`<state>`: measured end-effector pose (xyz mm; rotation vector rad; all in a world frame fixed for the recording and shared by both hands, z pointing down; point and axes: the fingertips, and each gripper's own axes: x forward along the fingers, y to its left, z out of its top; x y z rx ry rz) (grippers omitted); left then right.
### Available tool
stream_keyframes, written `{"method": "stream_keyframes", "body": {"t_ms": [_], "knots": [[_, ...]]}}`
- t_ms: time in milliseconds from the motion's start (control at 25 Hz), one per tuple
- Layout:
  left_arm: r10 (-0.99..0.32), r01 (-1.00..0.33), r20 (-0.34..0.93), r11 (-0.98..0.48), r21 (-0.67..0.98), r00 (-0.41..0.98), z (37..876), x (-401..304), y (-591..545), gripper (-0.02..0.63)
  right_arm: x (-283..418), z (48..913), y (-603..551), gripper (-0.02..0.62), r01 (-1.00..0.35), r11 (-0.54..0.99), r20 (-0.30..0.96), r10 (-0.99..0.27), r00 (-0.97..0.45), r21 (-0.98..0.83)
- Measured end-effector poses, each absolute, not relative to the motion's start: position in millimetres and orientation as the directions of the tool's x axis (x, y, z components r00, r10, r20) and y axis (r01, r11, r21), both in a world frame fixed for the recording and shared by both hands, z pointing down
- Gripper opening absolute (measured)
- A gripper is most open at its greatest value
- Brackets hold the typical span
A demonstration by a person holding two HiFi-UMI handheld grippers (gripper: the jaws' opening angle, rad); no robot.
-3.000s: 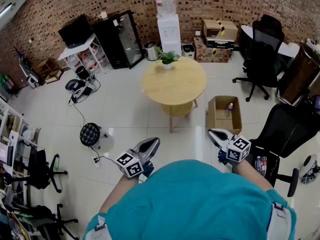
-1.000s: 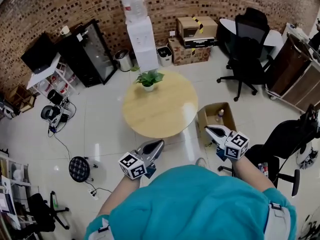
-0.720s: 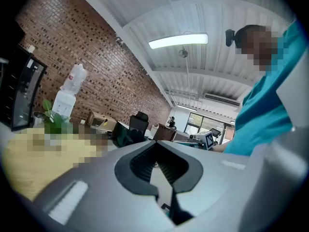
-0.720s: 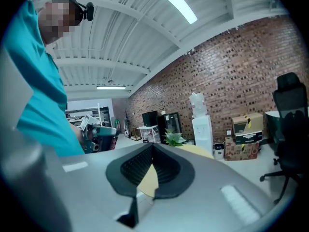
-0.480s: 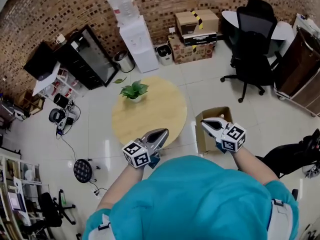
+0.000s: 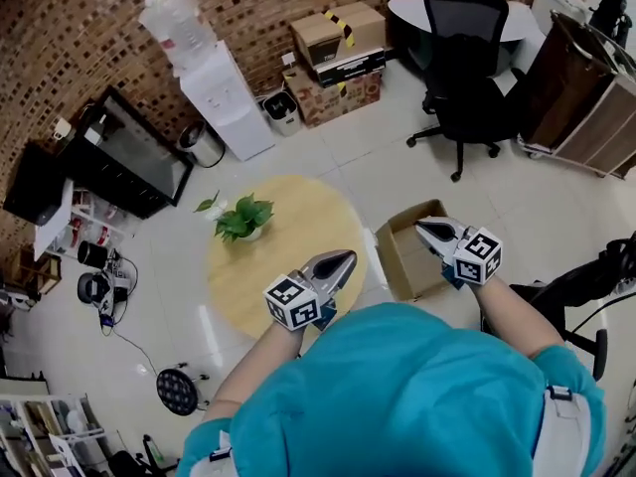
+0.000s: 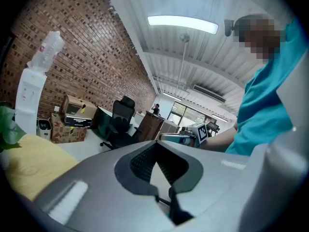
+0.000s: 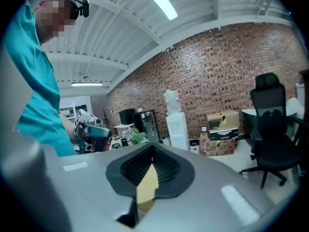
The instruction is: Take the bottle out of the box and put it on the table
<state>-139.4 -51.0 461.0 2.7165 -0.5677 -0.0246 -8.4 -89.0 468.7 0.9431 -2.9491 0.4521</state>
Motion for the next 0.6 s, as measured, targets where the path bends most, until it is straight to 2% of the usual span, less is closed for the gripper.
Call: {"method": "stream_keyframes", "body": {"t_ms": [200, 320, 480, 600], "knots": [[-0.272, -0.29, 0.102, -0.876, 0.385, 0.957, 457, -156, -121, 0.0, -15, 458, -164, 0.005, -0.682, 0.669, 0.158, -0.67, -0.725, -0.297], [-0.229, -0.274, 0.152, -0.854, 0.443, 0.961, 463, -138, -184, 0.0, 9, 466, -230, 0.006, -0.725, 0.595, 0.199, -0.709, -0.676, -0.346], [-0.206, -0.3, 0.237, -0.821, 0.486, 0.949, 503, -78, -231, 0.0, 83, 537, -285, 0.012, -0.765, 0.513, 0.256, -0.738, -0.625, -0.388], [-0.183, -0.338, 0.338, -0.805, 0.488, 0.923, 563, -40, -261, 0.0, 128, 633, -313, 0.034, -0.781, 0.461, 0.313, -0.735, -0.602, -0.421]]}}
